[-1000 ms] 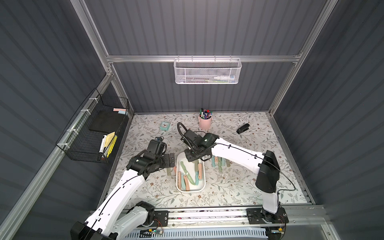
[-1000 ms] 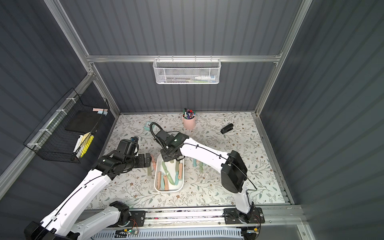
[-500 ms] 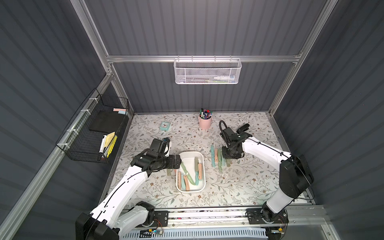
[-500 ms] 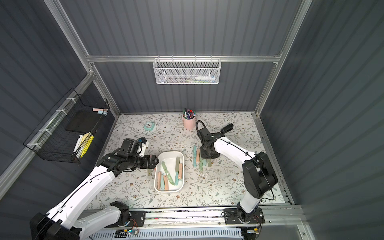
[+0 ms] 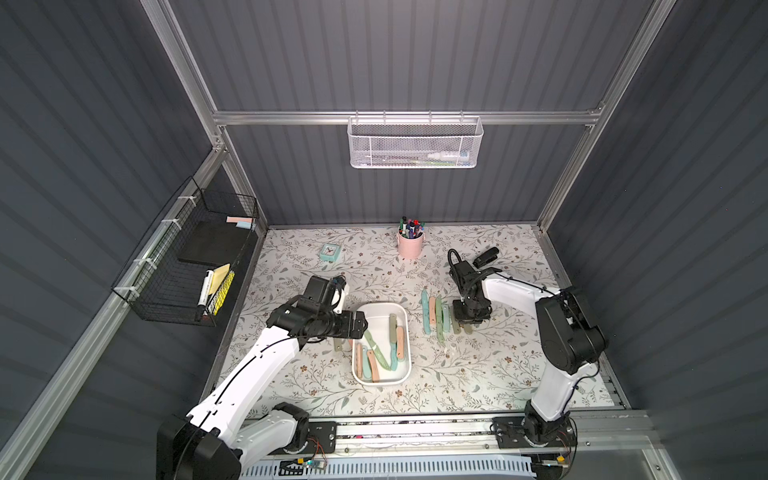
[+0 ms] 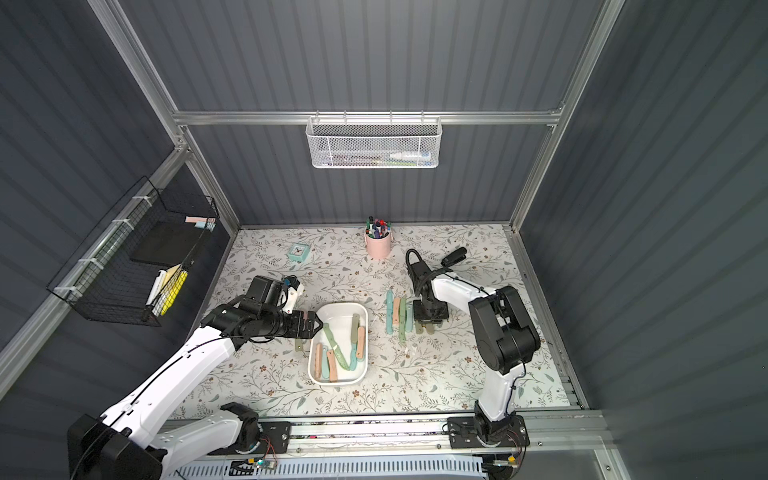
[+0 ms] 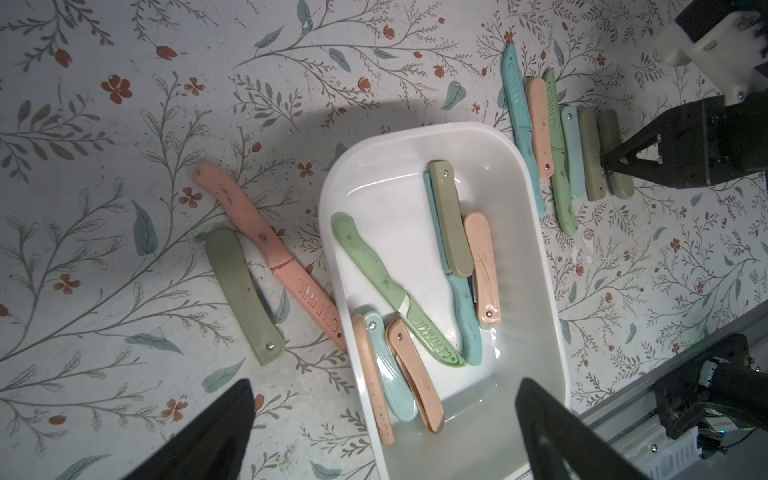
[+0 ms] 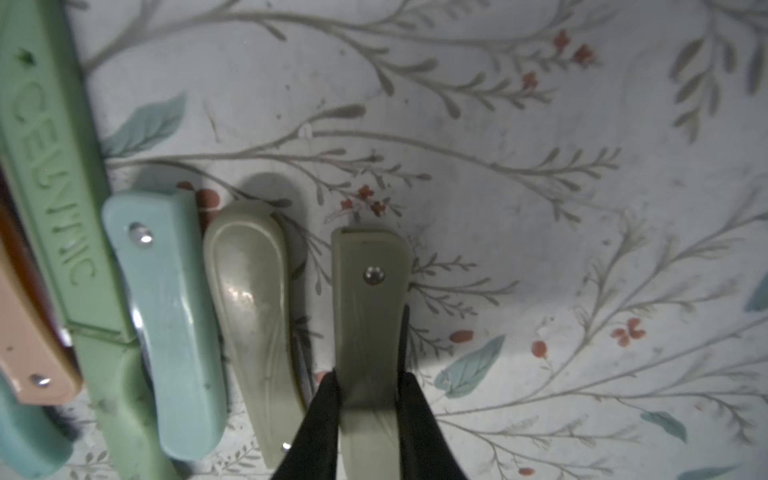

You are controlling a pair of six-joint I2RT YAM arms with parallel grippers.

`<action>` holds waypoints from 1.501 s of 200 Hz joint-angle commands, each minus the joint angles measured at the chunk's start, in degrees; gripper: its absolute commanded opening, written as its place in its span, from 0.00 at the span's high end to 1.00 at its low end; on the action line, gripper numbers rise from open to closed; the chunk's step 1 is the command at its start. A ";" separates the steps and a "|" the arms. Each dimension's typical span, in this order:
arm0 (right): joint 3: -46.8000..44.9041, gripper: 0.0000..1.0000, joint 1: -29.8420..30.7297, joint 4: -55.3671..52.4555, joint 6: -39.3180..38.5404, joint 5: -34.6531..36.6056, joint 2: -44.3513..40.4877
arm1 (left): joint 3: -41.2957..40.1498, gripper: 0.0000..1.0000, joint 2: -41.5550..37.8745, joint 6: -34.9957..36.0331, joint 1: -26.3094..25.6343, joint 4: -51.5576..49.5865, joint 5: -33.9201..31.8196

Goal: Take the fruit knife out of the storage box
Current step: Place the fruit knife at the center of the board, then pick up the fruit knife from the storage box.

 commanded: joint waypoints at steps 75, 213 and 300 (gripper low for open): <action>3.18 0.81 1.49 0.80 -2.09 -6.78 4.52 | 0.17 0.01 -0.47 1.41 0.38 -0.03 0.67; 2.52 0.66 2.44 -1.24 -0.34 -4.32 -3.24 | 0.12 0.00 -0.83 1.44 0.39 -0.21 0.35; 10.77 0.61 17.75 -5.18 3.89 -2.63 -7.87 | 0.19 0.01 -2.11 0.04 0.39 -0.81 -4.87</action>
